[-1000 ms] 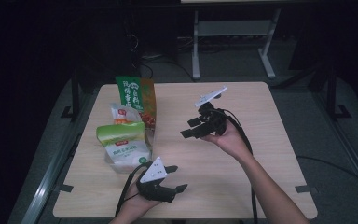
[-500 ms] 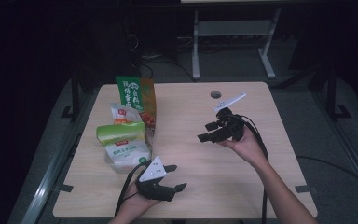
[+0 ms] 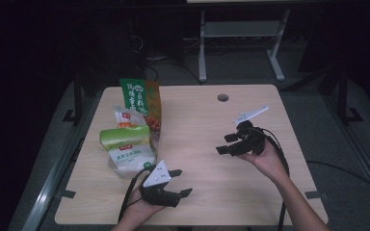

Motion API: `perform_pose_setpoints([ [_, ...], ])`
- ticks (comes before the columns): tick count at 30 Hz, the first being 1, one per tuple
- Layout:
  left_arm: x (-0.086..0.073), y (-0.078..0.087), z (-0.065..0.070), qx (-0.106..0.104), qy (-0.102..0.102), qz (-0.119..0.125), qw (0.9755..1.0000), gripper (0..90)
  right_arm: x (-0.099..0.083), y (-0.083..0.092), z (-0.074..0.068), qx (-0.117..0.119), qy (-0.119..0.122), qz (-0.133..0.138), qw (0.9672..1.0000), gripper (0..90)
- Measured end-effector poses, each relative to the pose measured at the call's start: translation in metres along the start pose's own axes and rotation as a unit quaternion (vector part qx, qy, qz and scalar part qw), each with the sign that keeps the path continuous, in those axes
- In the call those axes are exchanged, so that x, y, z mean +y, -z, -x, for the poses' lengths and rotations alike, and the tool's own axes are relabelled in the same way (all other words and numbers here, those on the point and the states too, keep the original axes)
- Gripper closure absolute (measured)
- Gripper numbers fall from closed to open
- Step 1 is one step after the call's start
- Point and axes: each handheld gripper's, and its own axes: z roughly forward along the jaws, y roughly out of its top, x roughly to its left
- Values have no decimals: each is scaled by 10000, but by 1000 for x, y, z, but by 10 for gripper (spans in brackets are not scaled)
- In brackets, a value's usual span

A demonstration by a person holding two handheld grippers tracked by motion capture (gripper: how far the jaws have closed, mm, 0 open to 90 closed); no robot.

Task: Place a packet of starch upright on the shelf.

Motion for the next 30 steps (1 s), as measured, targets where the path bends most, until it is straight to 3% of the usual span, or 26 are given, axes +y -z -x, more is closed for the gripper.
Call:
perform_pose_setpoints([
  [16,-1,1,-2,19,23,4,10000,315,-47,11,7,-150,-304,12,9994,327],
  [30,-2,0,-1,3,-15,-34,10000,315,-86,15,2,-258,-446,19,9987,308],
])
